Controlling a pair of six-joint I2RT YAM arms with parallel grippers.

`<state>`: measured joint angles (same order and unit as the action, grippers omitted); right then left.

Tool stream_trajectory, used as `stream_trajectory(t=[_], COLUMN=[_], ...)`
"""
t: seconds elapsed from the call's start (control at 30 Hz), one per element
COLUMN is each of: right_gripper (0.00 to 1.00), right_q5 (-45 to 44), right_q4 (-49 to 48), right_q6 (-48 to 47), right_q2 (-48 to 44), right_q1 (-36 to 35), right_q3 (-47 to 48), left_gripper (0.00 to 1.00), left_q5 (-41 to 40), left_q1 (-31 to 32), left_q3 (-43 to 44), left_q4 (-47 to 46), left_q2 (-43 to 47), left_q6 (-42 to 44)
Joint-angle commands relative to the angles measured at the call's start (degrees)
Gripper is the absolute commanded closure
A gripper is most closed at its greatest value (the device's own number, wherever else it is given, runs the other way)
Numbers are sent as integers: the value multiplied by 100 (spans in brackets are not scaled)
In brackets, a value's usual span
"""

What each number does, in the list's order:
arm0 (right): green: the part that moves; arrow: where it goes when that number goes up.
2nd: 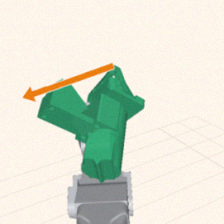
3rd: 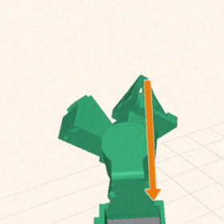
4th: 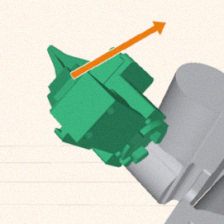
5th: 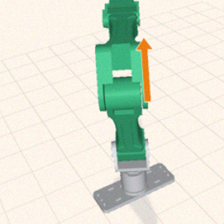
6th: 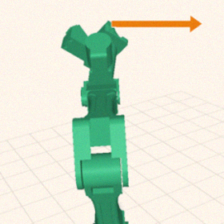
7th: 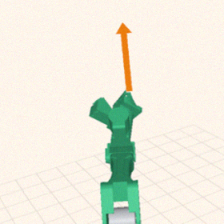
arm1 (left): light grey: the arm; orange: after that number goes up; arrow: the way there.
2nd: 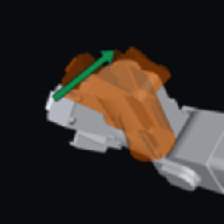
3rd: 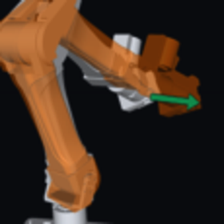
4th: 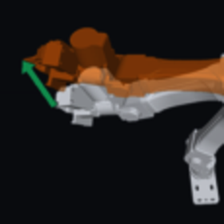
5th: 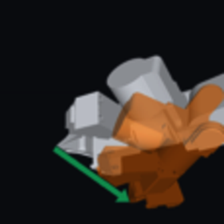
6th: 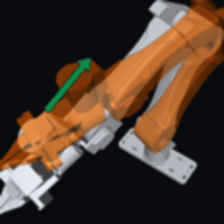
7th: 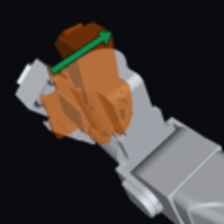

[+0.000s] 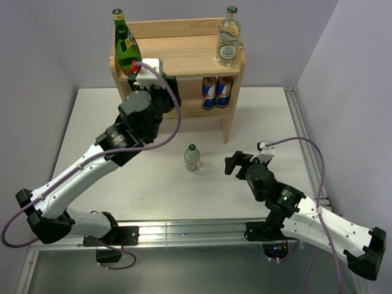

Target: Place and organize the beverage onto the shelf

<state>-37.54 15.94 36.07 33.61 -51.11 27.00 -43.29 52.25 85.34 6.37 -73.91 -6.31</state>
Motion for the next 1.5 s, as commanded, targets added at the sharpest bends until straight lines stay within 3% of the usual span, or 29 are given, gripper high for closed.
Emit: stream_trajectory(t=[0.0,0.13,0.73,1.07,1.47], right_gripper=[0,0,0,0,0], right_q5=[-113,-113,-140,-148,-131], right_q4=[-74,-118,-162,-197,-267], right_q6=[-39,5,31,31,49], right_q2=[-12,6,49,50,102], right_q1=[22,22,22,22,22], right_q3=[200,139,15,-20,-125], left_gripper=[100,100,100,100,100], left_q5=[276,514,532,558,848], left_q1=[-180,-434,-505,-716,-1533], left_q3=[966,1580,2531,2514,2347], left_q4=[-330,-172,-83,-338,-725], left_q2=[-185,-431,-747,-888,-1345], left_q6=[508,490,955,1009,457])
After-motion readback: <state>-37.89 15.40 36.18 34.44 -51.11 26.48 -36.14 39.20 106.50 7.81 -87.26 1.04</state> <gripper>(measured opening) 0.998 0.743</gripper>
